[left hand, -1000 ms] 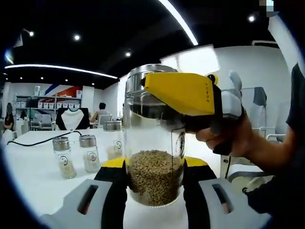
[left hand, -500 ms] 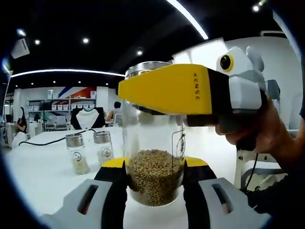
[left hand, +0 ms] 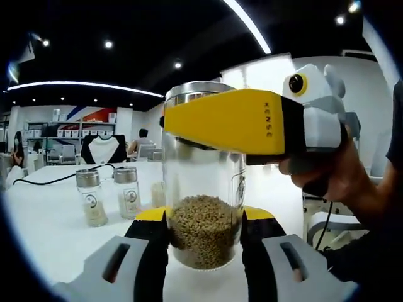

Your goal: Rotate the seasoning bottle until the label or dispensing opening points toward the visible target arrow and the bottle remains upright within the marked orientation range

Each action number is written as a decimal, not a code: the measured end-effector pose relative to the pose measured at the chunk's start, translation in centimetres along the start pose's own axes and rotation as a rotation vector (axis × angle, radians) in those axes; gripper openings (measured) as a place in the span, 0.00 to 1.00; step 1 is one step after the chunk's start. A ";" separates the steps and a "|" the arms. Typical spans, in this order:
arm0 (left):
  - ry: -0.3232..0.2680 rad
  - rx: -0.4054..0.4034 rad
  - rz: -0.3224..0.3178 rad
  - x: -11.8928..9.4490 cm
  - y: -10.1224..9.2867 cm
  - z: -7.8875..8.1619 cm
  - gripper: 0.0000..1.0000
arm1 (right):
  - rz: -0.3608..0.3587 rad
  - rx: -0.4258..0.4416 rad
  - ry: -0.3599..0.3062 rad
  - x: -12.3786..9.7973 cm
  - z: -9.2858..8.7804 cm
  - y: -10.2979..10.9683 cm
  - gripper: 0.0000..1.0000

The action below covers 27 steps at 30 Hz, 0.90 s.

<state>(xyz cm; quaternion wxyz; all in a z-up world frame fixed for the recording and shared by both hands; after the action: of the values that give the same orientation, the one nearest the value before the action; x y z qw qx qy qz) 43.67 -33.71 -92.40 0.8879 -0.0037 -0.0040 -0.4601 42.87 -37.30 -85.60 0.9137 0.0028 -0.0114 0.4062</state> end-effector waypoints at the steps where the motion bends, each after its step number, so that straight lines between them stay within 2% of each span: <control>1: -0.001 0.001 -0.001 -0.1 0.0 0.0 0.46 | 0.001 0.008 -0.003 0.0 0.0 -0.1 0.38; 6: 0.000 -0.002 0.018 -0.3 0.5 0.0 0.51 | -0.014 0.012 -0.015 0.1 0.3 -0.9 0.38; 10: 0.033 0.010 0.021 -0.5 0.9 -0.3 0.55 | -0.036 0.028 -0.023 0.1 0.3 -2.2 0.38; 15: 0.022 0.010 0.040 -0.9 1.4 0.0 0.55 | -0.061 0.034 -0.039 -0.2 0.9 -3.7 0.38; 19: 0.015 0.007 0.054 -1.1 1.8 0.2 0.55 | -0.088 0.007 -0.038 -0.1 1.1 -4.8 0.38; 27: 0.017 0.008 0.089 -1.7 2.7 0.2 0.62 | -0.118 -0.004 -0.043 -0.1 1.6 -6.5 0.38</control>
<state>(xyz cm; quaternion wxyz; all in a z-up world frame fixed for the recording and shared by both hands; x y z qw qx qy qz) 44.89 -30.75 -92.22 0.9074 0.0035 0.0018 -0.4202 47.59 -41.79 -83.97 0.9357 0.0101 -0.0315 0.3513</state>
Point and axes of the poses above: the point that each gripper's makers call its tool centre point, and the gripper's own axes: x roughly forward along the fingers, y roughly to its left, z roughly out of its top, the point moved 5 cm from there along -x, roughly backward along the fingers, and after that the axes turned 7 degrees about -z, right-handed, at the moved point
